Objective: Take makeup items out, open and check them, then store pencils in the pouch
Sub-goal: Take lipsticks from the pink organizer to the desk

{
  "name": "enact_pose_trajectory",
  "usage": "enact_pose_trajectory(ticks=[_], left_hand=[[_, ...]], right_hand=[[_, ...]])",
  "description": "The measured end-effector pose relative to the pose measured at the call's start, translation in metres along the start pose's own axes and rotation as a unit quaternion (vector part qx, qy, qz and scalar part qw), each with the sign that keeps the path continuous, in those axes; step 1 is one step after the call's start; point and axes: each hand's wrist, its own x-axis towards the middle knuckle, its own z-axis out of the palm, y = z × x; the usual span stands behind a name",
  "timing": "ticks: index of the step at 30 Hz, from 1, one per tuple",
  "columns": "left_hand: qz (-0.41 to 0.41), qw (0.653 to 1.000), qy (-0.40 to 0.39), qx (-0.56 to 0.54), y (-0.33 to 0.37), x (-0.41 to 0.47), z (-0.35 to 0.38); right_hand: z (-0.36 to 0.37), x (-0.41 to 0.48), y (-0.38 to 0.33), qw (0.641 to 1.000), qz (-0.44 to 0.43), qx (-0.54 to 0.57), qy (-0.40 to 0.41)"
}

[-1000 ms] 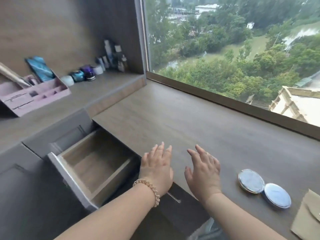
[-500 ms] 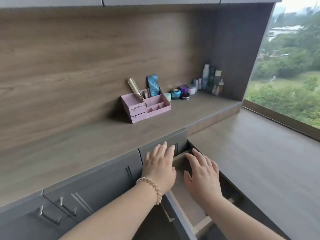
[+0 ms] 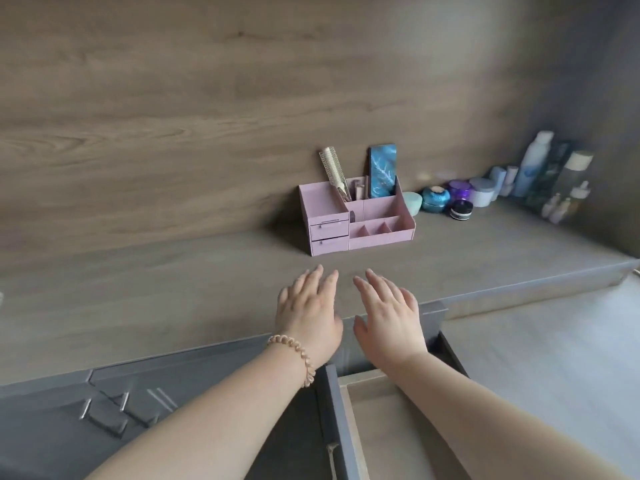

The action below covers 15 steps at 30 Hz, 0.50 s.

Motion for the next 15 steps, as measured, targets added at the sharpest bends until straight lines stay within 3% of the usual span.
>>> enact_pose_trajectory(ticks=[6,15], left_hand=[[-0.041,0.998,0.015,0.044,-0.035,0.046,0.013],[0.002,0.997,-0.014,0.071,-0.073,0.118,0.046]], right_hand=[[0.033,0.055,0.015,0.996,-0.069,-0.032,-0.053],[0.077,0.116,0.023,0.993,-0.067,-0.038,-0.087]])
